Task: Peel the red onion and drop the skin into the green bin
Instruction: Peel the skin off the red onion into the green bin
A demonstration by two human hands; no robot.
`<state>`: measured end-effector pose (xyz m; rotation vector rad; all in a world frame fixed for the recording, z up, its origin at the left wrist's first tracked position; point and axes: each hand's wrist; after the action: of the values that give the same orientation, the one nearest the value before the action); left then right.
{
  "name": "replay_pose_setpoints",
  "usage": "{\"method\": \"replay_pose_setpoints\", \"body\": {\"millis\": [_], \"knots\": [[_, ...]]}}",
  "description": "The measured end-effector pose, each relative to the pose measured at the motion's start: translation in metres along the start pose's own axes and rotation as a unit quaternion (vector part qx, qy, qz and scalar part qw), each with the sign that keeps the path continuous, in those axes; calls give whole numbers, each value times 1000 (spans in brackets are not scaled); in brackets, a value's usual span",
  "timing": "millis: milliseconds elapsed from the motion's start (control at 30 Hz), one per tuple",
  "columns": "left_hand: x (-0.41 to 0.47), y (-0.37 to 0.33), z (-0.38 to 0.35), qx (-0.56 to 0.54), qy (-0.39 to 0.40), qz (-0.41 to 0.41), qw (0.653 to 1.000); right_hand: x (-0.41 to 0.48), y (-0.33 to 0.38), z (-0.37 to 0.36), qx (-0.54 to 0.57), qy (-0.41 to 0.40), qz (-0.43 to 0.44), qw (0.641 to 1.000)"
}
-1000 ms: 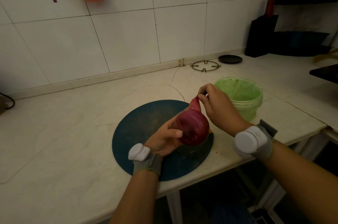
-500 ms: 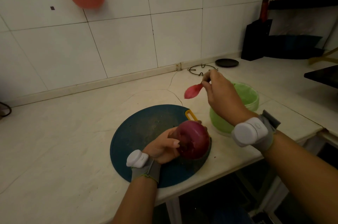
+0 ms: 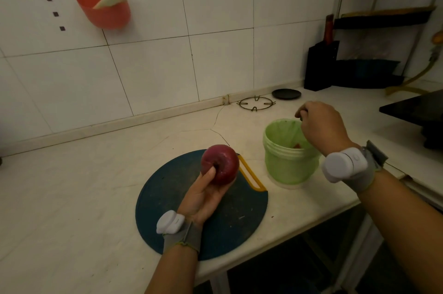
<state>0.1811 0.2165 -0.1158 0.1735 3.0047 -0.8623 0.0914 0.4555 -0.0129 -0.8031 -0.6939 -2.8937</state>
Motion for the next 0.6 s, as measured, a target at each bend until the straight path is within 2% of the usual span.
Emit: {"method": "replay_pose_setpoints", "body": {"millis": [100,167,300,400,500,600], "knots": [[2,-1,2,-1,2,-9,1000,-2,2,1,17,-5,14,1000],[2,-1,3,24,7,-7,1000,-10,12,2,72,9,44,996],[3,0,4,69,17,-10,997,-41,44,-1,175,130,128,967],[4,0,7,103,29,-20,994,-61,63,-16,204,202,161,944],[4,0,10,114,45,-22,992,-72,72,-32,191,211,198,938],[5,0,11,116,50,-31,991,-74,74,-37,208,197,195,938]]}}
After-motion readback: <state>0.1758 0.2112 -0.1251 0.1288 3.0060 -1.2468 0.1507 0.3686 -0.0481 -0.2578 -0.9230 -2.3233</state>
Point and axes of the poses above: each hand's wrist, its own x-axis towards the middle knuckle, its own z-axis out of the back of the hand, y = z × x, and after that the axes turned 1 degree about -y, right-handed
